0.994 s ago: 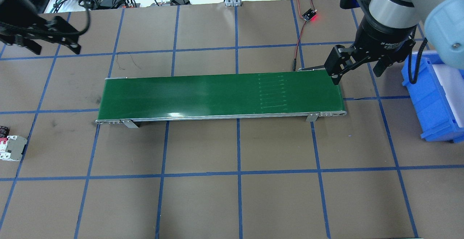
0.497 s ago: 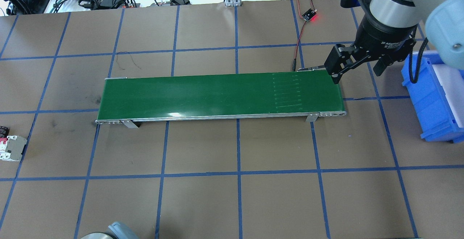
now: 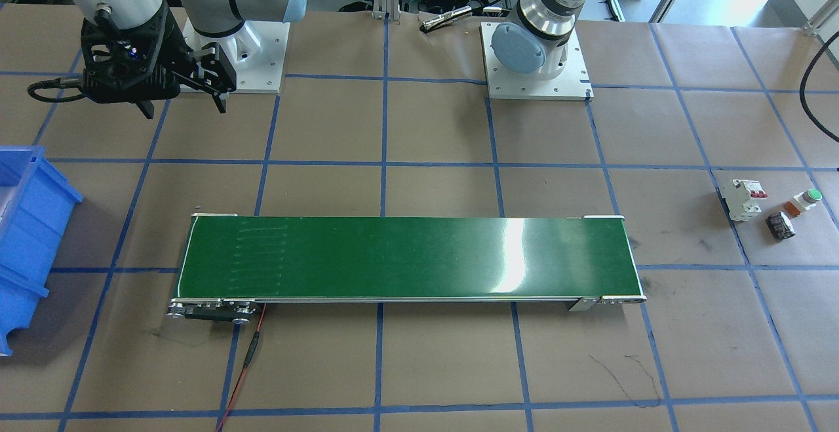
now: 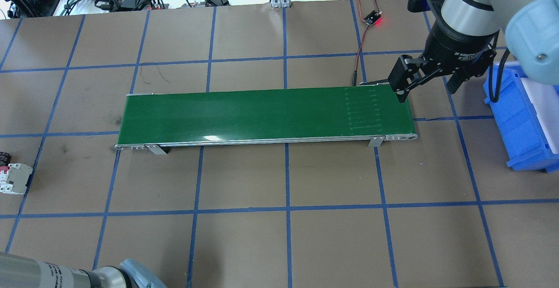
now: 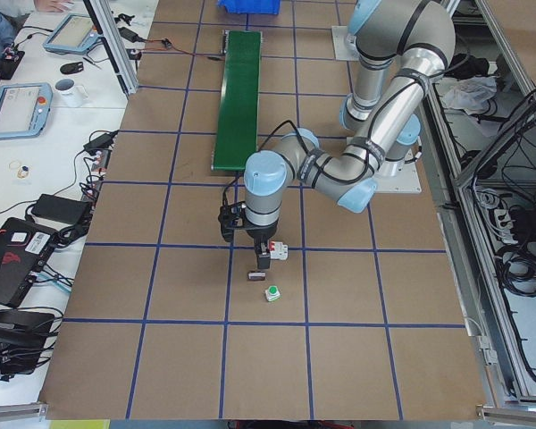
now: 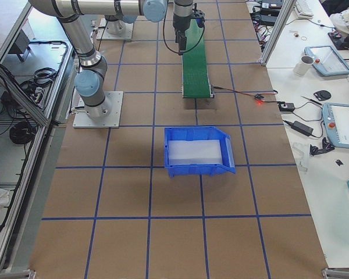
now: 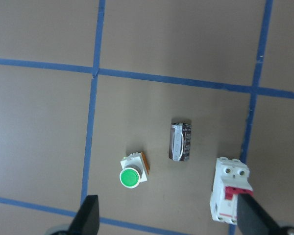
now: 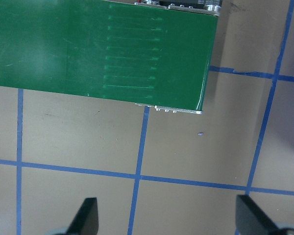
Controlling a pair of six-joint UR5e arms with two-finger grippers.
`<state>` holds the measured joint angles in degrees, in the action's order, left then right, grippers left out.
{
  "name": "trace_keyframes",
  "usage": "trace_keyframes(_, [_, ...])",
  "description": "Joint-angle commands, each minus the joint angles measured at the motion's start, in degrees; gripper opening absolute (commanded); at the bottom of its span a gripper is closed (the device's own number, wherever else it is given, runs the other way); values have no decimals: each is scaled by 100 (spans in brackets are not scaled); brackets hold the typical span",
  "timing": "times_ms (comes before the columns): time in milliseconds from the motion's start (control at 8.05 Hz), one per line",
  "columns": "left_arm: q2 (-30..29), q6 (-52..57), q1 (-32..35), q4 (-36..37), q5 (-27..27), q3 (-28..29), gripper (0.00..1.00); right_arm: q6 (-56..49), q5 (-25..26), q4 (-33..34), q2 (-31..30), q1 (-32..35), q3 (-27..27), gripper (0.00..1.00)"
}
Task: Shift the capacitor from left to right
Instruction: 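Lower the left gripper and grasp the brown capacitor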
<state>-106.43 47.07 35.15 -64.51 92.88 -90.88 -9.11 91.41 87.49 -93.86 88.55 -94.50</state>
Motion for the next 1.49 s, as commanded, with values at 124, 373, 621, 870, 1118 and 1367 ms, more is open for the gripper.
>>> trace_keyframes(124, [-1052,364,-35,984,-506,-9,100,189,-9,478,280,4,-25,100])
trace_keyframes(373, [-1230,347,-35,993,-516,-9,100,216,17,1005,281,4,-33,100])
trace_keyframes(621, [-1501,477,-35,984,-516,-35,100,216,17,928,280,22,-42,100])
trace_keyframes(870, [-1679,462,-35,984,-508,0,100,243,17,928,281,22,-51,100])
trace_keyframes(1118, [-1670,487,-35,984,-490,-26,100,339,26,945,289,22,-42,100])
trace_keyframes(1367, [-1828,461,-43,984,-490,-27,100,331,26,937,289,22,-51,100])
